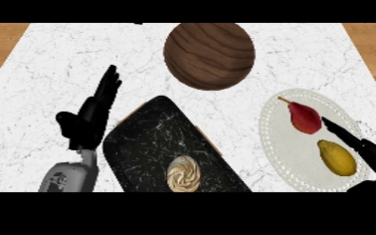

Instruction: Pick the lemon from the placemat and place it in the bowl

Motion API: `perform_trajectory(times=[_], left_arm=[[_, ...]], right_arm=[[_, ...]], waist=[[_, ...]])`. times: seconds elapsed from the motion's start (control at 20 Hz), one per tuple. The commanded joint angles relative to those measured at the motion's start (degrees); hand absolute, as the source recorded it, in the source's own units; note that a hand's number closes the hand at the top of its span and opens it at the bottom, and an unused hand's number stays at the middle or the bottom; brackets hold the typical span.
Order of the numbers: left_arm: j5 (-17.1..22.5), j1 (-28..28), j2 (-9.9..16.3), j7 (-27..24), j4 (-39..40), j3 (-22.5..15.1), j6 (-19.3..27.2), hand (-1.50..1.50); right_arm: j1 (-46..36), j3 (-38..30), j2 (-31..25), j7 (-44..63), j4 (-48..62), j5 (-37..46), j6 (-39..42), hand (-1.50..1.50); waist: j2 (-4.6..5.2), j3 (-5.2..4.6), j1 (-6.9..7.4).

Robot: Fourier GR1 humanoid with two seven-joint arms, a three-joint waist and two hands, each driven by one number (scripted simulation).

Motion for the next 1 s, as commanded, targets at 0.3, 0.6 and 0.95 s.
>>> perform_trajectory(times=[0.3, 0.6, 0.95], left_arm=[[-2.0, 4.0, -1.2, -2.6, -1.4, -1.6, 0.3, 0.0], [-1.6, 0.8, -1.7, -1.1, 1.3, -0.3, 0.2, 0.0], [-1.2, -0.8, -1.8, -0.1, 0.9, -0.9, -0.6, 0.0]], right_arm=[[-1.0, 7.5, -0.9, -14.9, 4.0, 11.5, -7.4, 1.5], [4.5, 7.7, 0.2, -13.8, -2.2, 8.0, -4.5, 1.5], [-4.7, 18.5, 25.1, 7.7, -13.0, 8.6, -13.0, 1.5]], waist=[[-0.01, 0.02, 0.28], [-0.07, -0.03, -0.35], [0.08, -0.36, 2.14]])
